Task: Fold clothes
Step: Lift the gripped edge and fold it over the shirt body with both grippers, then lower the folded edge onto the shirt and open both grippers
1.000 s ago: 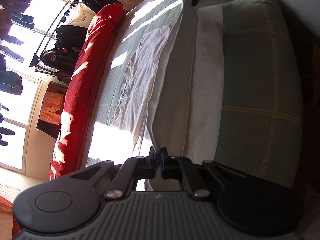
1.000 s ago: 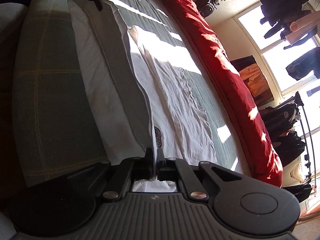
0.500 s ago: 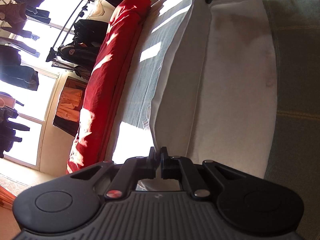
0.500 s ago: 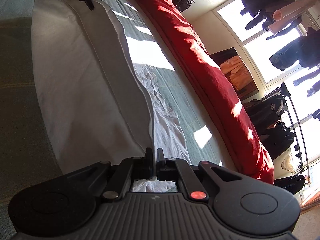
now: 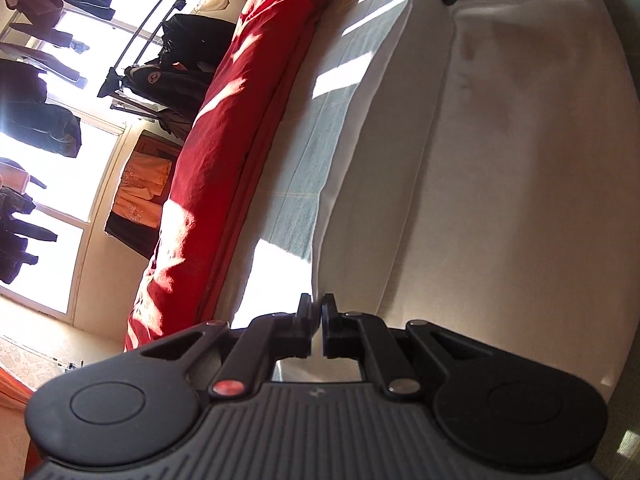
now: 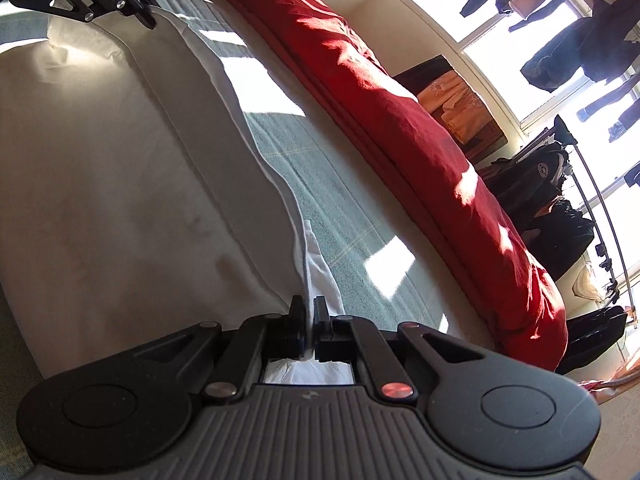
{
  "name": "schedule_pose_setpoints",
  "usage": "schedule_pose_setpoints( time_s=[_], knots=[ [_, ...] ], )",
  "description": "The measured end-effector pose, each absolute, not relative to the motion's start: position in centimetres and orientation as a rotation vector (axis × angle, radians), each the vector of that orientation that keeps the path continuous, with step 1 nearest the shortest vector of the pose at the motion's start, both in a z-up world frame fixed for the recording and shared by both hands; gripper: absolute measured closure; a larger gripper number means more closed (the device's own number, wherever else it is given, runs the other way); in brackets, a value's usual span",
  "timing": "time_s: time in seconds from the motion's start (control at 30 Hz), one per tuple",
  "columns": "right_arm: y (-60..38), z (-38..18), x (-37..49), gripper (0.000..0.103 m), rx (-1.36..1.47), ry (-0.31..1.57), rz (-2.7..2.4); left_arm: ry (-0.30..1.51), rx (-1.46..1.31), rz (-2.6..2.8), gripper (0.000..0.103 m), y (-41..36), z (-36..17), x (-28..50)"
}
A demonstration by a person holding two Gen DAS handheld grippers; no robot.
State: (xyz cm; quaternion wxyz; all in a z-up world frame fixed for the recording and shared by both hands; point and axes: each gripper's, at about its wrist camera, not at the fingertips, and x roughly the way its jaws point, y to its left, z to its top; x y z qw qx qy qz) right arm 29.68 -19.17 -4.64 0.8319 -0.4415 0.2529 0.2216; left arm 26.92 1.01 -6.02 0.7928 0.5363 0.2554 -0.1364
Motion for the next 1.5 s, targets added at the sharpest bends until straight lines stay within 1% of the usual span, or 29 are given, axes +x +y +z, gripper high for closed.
schedule_pose_setpoints(
  time_s=[0.23,0.43,0.5,0.53,0.57,0.6,0.63,0.67,0.73,0.8,0.87,0.93,1.03,1.1,1.13,1.17,1.2,1.23,1.27,1.4,1.5],
  knots=[
    [-18.7,-7.6,32.8,0.099,-0.913,0.599,0.475,0.593,1.125,-0.306,0.099,1.4,-9.0,30.5],
    [-18.4,-9.2,34.3,0.099,-0.9,0.625,0.483,0.614,1.115,-0.303,0.099,1.6,-11.2,31.2],
    [-18.3,-9.6,34.6,0.098,-0.89,0.631,0.481,0.619,1.105,-0.295,0.091,1.6,-11.4,31.5],
    [-18.4,-9.8,34.8,0.09,-0.885,0.629,0.472,0.621,1.1,-0.29,0.09,1.7,-11.5,31.6],
    [-18.4,-9.8,34.8,0.085,-0.875,0.626,0.466,0.623,1.095,-0.286,0.09,1.7,-11.7,31.7],
    [-18.5,-9.8,34.8,0.083,-0.863,0.623,0.464,0.625,1.09,-0.282,0.089,1.7,-11.8,31.8],
    [-18.6,-9.7,34.9,0.075,-0.851,0.617,0.451,0.625,1.084,-0.278,0.089,1.7,-11.8,31.9],
    [-18.8,-9.5,35.0,0.063,-0.841,0.611,0.434,0.621,1.075,-0.273,0.089,1.7,-11.4,32.0],
    [-19.3,-8.8,35.1,0.054,-0.818,0.601,0.427,0.612,1.057,-0.264,0.088,1.8,-10.5,32.0],
    [-19.8,-8.0,35.2,0.048,-0.797,0.595,0.424,0.602,1.039,-0.252,0.085,2.0,-9.6,32.1],
    [-20.3,-7.0,35.3,0.039,-0.77,0.594,0.428,0.591,1.019,-0.227,0.082,2.2,-8.4,32.4],
    [-21.1,-6.0,35.6,0.034,-0.726,0.599,0.467,0.596,0.972,-0.206,0.082,2.7,-7.1,32.8],
    [-21.9,-4.7,36.8,0.033,-0.663,0.631,0.499,0.611,0.913,-0.184,0.081,3.3,-5.6,32.8],
    [-22.3,-3.8,37.7,0.032,-0.614,0.666,0.535,0.602,0.934,-0.202,0.081,3.4,-5.5,31.8],
    [-22.5,-3.4,38.0,0.031,-0.598,0.679,0.553,0.598,0.945,-0.211,0.079,3.4,-5.4,31.2],
    [-22.6,-2.9,38.2,0.027,-0.584,0.69,0.568,0.594,0.956,-0.22,0.076,3.5,-5.4,30.7],
    [-22.8,-2.5,38.4,0.025,-0.566,0.702,0.588,0.59,0.966,-0.23,0.074,3.5,-5.3,30.2],
    [-23.0,-2.0,38.7,0.024,-0.545,0.714,0.611,0.588,0.98,-0.237,0.071,3.5,-5.3,29.7],
    [-23.3,-1.6,39.1,0.021,-0.518,0.737,0.635,0.597,1.003,-0.239,0.07,3.6,-5.7,29.4],
    [-24.7,-0.2,40.8,0.019,-0.394,0.813,0.653,0.633,1.008,-0.247,0.07,4.0,-6.2,28.3],
    [-26.2,0.9,41.1,0.017,-0.296,0.791,0.61,0.654,0.975,-0.248,0.07,4.4,-6.3,27.5]
  ],
)
